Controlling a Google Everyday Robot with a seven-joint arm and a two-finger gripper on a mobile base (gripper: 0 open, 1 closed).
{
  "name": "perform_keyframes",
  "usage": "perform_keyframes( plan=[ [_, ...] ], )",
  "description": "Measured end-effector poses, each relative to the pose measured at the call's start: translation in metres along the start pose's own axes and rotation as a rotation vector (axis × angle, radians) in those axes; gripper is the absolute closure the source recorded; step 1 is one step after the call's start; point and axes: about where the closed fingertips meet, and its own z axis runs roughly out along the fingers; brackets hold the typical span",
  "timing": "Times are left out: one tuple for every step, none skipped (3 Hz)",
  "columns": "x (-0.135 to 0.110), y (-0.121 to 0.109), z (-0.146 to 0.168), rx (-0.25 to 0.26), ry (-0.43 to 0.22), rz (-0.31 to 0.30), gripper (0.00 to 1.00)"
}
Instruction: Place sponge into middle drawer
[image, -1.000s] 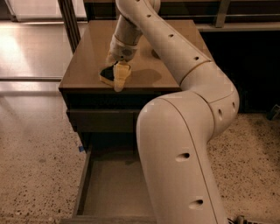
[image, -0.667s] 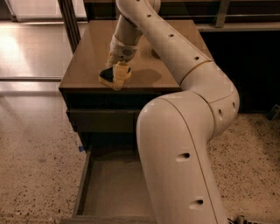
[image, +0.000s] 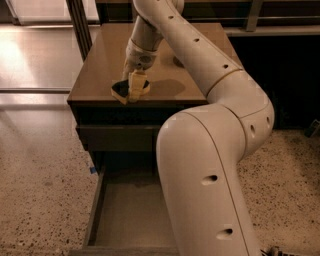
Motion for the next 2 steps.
perform_keyframes(
  plan=[
    [-0.0104, 0.0255, -0.0213, 0.012, -0.003, -0.05, 1.0],
    [-0.0104, 0.0256, -0.0213, 0.012, -0.004, -0.05, 1.0]
  ],
)
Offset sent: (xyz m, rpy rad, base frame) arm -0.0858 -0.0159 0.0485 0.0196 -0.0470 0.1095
